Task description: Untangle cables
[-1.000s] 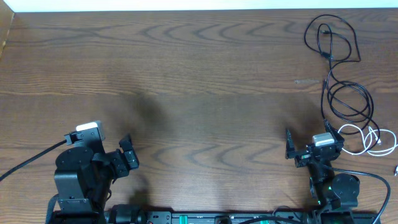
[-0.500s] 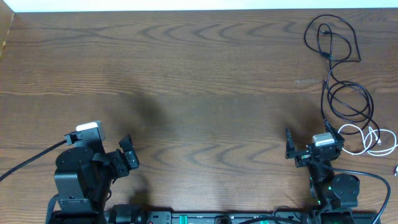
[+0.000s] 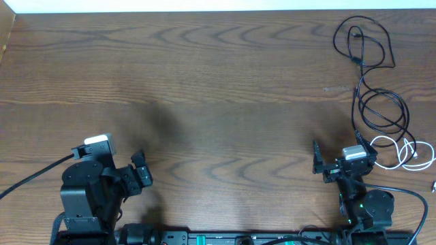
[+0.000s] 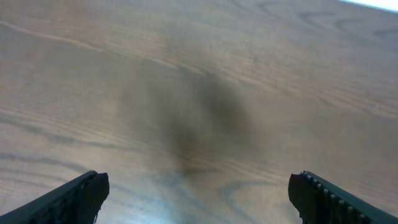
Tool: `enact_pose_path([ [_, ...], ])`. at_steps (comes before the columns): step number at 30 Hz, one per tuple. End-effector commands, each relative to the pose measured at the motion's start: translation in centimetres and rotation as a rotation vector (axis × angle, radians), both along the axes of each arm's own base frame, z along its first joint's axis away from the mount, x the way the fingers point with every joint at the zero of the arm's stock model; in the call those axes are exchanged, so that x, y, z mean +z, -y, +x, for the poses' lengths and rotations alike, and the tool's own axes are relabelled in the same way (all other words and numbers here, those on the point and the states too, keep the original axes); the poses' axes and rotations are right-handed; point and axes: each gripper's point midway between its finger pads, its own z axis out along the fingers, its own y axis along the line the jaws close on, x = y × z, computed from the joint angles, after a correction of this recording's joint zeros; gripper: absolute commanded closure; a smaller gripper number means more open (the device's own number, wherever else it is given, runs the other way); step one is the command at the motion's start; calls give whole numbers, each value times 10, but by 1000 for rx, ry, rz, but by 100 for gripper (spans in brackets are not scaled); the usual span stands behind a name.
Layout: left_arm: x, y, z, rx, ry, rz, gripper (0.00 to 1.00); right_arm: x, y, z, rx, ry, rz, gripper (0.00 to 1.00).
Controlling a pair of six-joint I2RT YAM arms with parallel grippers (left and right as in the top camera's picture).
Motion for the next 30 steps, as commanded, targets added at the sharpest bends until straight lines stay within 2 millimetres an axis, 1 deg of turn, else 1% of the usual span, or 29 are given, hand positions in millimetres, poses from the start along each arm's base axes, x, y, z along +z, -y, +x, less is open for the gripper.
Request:
enact_pose_path([
  [1,-1,-3,-4,20,4,2,3,-1,0,0,1,-2,-7,1],
  [4,3,-6,-7,36,48,3,3,-1,0,0,1,-2,-7,1],
  [7,12,-8,-6,46,156,8,3,-1,0,0,1,-1,-7,1],
  [11,10,-10,-4,55,265,12,3,-1,0,0,0,-2,-7,1],
  [15,-1,-11,7,58,361,14,3,-1,0,0,1,-2,-7,1],
  [17,-6,-12,17,59,442,16,3,-1,0,0,1,-2,-7,1],
  [22,-4,-13,32,58,605,20,3,-1,0,0,1,-2,-7,1],
  [30,2,-14,47,43,811,71,3,-1,0,0,1,-2,-7,1],
])
